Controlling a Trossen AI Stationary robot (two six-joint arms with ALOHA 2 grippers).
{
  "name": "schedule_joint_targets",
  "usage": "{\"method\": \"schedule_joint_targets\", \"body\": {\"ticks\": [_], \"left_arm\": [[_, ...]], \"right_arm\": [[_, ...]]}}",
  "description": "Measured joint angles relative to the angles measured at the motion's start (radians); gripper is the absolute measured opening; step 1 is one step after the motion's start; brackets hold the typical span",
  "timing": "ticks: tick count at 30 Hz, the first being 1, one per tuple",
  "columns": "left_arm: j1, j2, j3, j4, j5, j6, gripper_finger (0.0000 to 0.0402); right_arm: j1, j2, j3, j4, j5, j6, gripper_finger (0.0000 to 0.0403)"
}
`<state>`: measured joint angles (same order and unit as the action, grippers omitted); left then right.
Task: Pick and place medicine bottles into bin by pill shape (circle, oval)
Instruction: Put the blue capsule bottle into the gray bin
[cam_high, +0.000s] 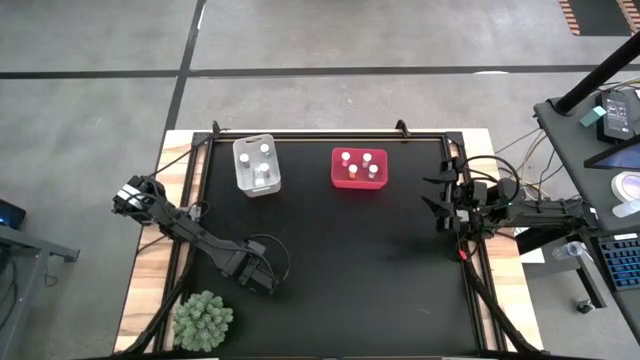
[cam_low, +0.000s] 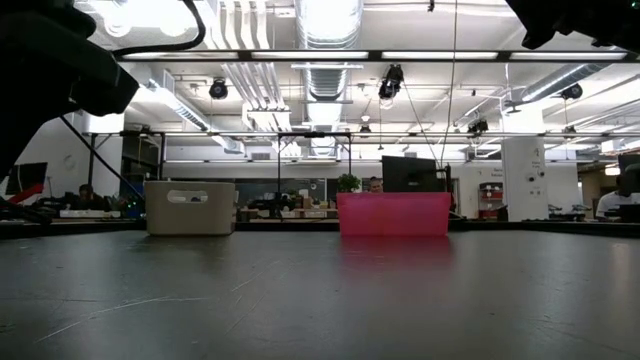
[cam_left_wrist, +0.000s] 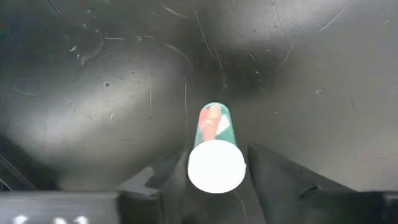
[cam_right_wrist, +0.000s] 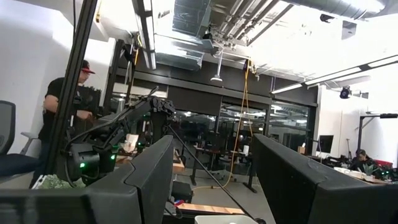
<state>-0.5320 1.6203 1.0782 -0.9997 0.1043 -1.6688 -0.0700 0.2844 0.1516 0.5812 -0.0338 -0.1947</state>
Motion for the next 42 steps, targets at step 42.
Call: {"method": "schedule_joint_targets", "body": {"ticks": [42], "left_arm": [[0.04,-0.01,0.036,-0.004,-0.105,0.046,0.0195]], "right_arm": [[0.0,0.0,0.0,-0.001,0.002,-0.007,0.021]]}}
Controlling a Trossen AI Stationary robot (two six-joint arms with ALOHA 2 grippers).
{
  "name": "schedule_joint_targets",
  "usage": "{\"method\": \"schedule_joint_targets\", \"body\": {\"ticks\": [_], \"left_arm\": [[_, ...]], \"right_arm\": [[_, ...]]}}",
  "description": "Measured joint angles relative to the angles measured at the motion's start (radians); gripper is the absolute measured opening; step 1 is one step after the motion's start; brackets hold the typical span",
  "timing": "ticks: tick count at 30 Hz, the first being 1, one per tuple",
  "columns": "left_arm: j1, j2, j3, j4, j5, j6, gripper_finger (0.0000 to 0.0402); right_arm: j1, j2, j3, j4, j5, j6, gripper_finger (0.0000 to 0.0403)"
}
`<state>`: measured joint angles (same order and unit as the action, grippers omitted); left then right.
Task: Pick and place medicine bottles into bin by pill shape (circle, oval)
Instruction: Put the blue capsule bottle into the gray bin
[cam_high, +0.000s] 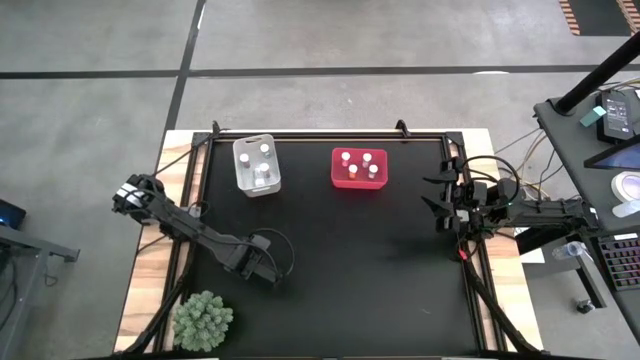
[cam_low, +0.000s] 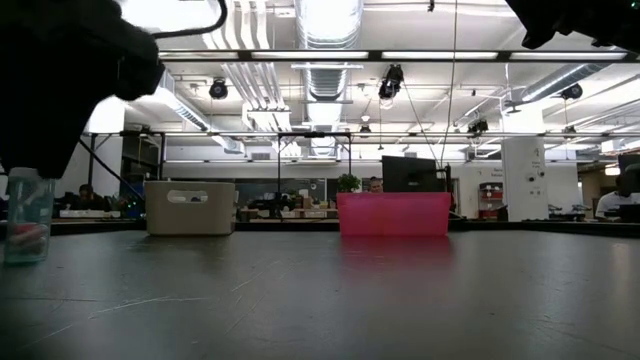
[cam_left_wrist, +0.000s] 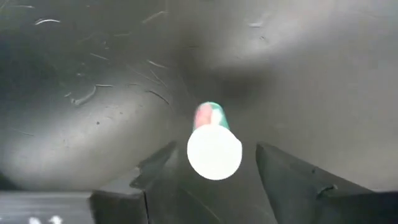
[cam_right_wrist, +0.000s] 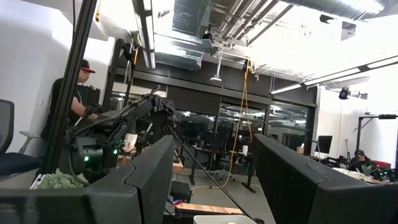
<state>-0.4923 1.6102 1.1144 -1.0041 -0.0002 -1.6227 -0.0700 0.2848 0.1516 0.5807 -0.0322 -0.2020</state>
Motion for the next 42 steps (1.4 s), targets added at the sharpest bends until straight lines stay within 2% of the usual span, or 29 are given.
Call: {"method": "schedule_joint_targets", "body": {"ticks": [8,11,15,23,28,42], "left_arm": [[0.004,-0.078,0.015,0.0,0.018,0.007,0.0198],[0.004,-0.094,0.013,-0.002,0.018,0.016,0.0188],[0.004,-0.093,0.009,-0.006,0.017,0.057,0.0151],[0.004,-0.071,-0.005,0.001,0.016,0.081,0.005],[0.004,-0.07,-0.012,0.002,0.016,0.082,0.0009],[0.004,-0.07,-0.037,0.036,0.013,0.082,0.0001]], "right_arm": [[0.0,0.0,0.0,0.0,-0.001,0.0,0.021],[0.0,0.0,0.0,0.0,-0.001,0.0,0.021],[0.0,0.0,0.0,0.0,0.005,-0.001,0.021],[0.0,0.0,0.0,-0.001,0.006,-0.003,0.021],[0.0,0.0,0.0,-0.001,0.006,-0.004,0.021],[0.0,0.0,0.0,-0.001,0.006,-0.008,0.021]]}}
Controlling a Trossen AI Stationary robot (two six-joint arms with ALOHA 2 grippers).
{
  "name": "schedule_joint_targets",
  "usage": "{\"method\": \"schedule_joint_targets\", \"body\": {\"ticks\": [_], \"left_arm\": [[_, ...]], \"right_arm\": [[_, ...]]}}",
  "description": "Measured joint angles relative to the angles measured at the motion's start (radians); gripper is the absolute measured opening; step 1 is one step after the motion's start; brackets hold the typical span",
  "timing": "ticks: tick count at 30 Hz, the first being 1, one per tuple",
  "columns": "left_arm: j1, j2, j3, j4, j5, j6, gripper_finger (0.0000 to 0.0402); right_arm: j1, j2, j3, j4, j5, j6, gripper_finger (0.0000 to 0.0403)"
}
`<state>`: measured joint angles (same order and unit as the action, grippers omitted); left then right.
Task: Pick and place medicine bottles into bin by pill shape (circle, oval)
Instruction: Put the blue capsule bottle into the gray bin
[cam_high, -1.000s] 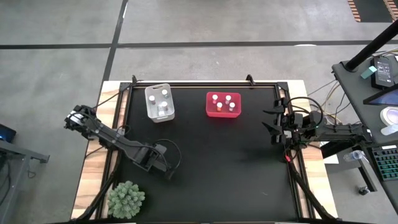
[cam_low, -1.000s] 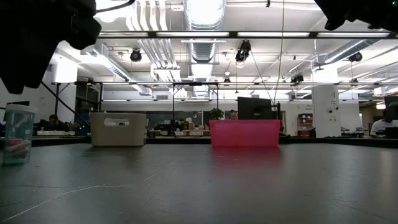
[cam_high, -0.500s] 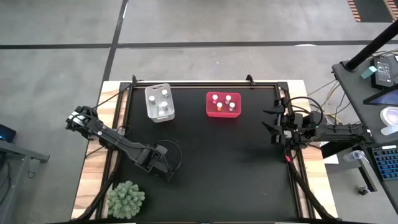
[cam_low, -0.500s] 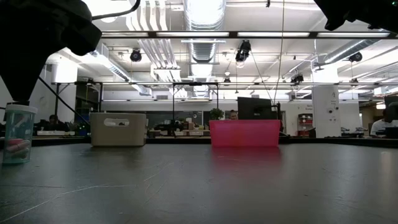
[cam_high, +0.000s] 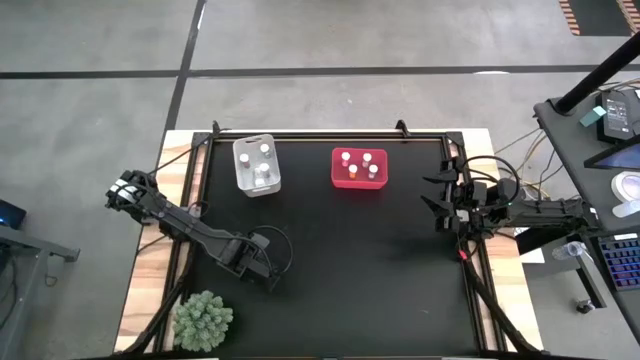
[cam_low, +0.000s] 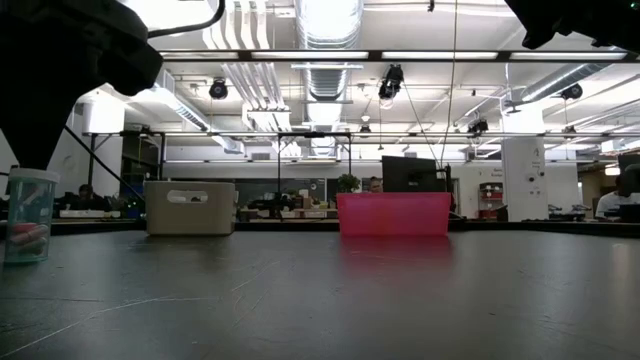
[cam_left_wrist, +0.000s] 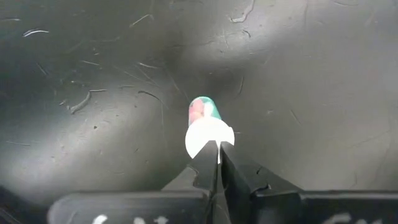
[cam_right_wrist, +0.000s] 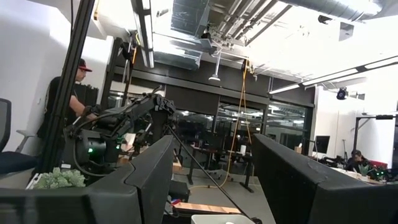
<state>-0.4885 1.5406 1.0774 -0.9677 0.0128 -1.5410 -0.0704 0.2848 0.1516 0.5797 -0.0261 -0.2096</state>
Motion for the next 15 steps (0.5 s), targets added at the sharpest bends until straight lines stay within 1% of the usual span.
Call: {"method": "schedule_joint_targets", "body": {"ticks": [12,15], "left_arm": [[0.0,0.0,-0.007,0.005,-0.003,0.0,0.0001],[0.0,-0.002,-0.019,0.03,-0.004,-0.001,0.0001]], "right_arm": [[0.0,0.0,0.0,0.0,0.0,0.0,0.021],[0.0,0.0,0.0,0.0,0.0,0.0,0.021]]}}
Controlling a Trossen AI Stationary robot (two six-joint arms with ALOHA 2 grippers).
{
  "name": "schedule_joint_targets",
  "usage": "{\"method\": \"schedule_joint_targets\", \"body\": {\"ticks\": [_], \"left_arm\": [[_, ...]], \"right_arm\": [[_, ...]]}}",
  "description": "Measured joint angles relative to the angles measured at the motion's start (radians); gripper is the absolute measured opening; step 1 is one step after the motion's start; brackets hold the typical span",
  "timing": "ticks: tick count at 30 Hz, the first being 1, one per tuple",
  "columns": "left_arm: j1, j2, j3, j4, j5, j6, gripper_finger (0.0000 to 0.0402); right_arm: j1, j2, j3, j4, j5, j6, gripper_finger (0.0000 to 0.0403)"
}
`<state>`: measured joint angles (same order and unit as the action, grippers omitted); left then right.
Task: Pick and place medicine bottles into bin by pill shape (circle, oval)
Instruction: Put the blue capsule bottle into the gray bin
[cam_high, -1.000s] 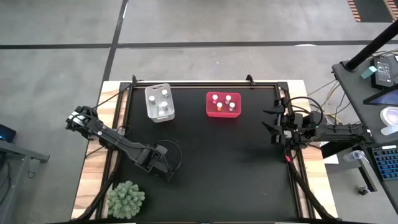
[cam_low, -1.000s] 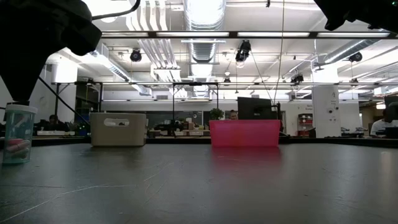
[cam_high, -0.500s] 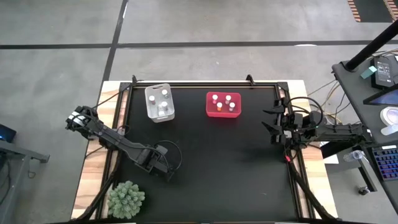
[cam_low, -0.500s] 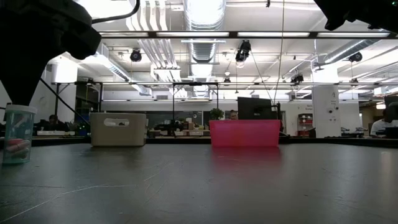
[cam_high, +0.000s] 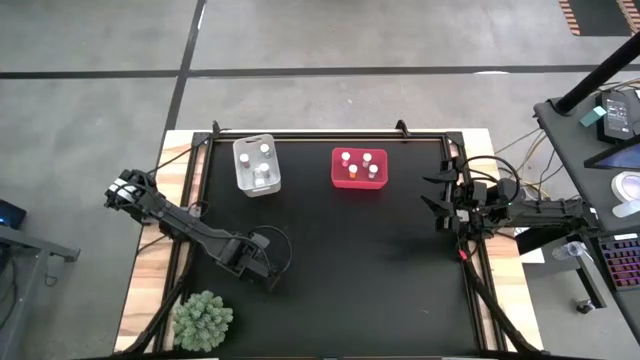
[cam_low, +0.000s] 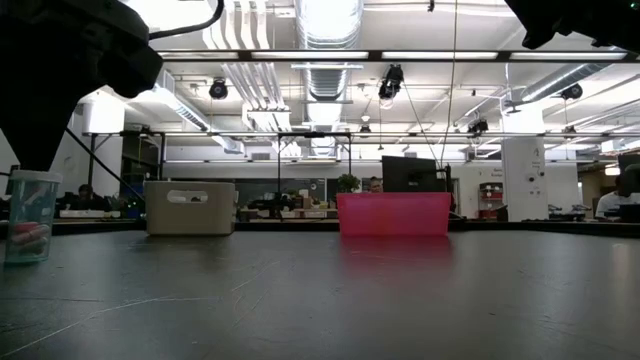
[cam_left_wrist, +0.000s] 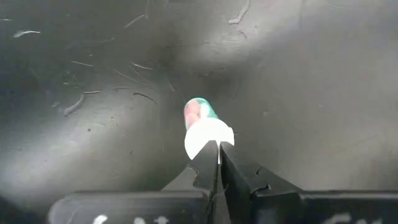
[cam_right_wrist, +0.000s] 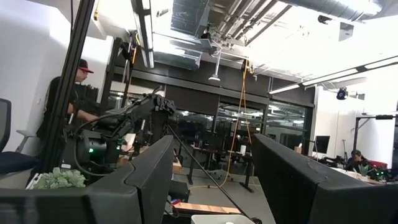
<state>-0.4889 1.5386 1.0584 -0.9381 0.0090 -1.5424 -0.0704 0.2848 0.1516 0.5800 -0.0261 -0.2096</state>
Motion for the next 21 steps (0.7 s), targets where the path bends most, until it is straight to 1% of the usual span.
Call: {"method": "schedule_joint_targets", "body": {"ticks": [5,21], "left_arm": [[0.0,-0.003,-0.023,0.049,0.004,-0.014,0.0001],[0.0,-0.02,-0.013,0.037,0.004,-0.015,0.0001]], "right_arm": [[0.0,0.0,0.0,0.0,0.0,0.0,0.021],[0.0,0.0,0.0,0.0,0.0,0.0,0.021]]}}
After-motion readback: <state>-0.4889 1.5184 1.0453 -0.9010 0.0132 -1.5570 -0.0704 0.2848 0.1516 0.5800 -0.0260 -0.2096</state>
